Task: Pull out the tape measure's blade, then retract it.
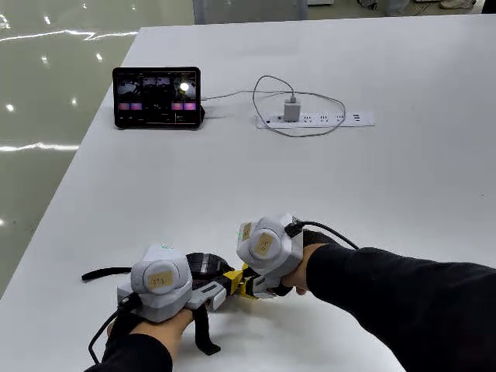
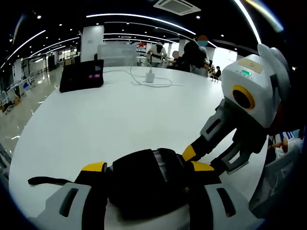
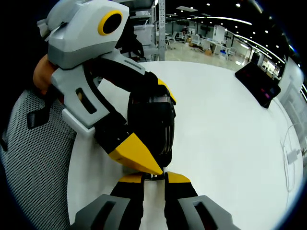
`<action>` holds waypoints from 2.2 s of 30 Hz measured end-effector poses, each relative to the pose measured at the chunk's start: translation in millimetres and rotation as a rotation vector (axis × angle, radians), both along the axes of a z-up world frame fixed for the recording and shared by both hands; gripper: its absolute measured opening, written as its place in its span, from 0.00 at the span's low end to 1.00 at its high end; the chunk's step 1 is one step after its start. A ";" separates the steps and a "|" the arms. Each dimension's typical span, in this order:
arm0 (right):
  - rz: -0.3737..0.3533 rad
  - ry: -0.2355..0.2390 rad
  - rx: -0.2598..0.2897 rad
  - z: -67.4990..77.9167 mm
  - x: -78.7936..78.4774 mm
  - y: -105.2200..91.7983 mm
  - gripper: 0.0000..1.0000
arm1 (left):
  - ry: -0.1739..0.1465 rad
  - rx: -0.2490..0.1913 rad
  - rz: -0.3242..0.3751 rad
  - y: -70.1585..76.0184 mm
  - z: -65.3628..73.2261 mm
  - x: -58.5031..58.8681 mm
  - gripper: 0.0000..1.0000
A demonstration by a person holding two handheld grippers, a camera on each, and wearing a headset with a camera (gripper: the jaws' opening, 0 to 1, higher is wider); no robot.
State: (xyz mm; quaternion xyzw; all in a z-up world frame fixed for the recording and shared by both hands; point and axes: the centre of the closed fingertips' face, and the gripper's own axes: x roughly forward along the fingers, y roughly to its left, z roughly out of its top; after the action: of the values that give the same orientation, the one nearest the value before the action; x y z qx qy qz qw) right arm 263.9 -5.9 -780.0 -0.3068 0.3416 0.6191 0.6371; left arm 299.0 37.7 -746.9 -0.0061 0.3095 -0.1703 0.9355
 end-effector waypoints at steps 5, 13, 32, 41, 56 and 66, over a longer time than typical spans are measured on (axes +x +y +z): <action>0.007 -0.010 0.002 4.6 -1.4 -2.9 0.13 | 0.010 -0.009 -0.008 0.6 0.8 -0.8 0.64; 0.015 -0.037 0.002 10.7 -2.7 -10.3 0.14 | 0.026 -0.010 -0.018 0.0 5.6 -3.1 0.63; -0.085 -0.040 0.089 32.4 -16.2 -49.1 0.28 | 0.018 -0.030 -0.133 -9.2 12.2 -14.5 0.99; -0.171 -0.051 0.119 44.8 -13.9 -83.0 0.35 | 0.013 -0.022 -0.202 -2.3 17.3 -20.6 0.99; -0.341 -0.061 0.138 54.8 -11.0 -160.5 0.44 | -0.003 -0.005 -0.316 22.9 30.3 -33.4 0.99; -0.431 -0.057 0.159 56.9 -16.8 -201.5 0.54 | 0.036 0.017 -0.358 33.7 29.1 -47.1 0.99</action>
State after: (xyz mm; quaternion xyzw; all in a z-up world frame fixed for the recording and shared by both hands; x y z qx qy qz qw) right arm 247.1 -207.4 -723.0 -0.1931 0.3313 0.4846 0.7862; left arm 251.9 71.4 -717.8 0.0542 0.3235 -0.3314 0.8846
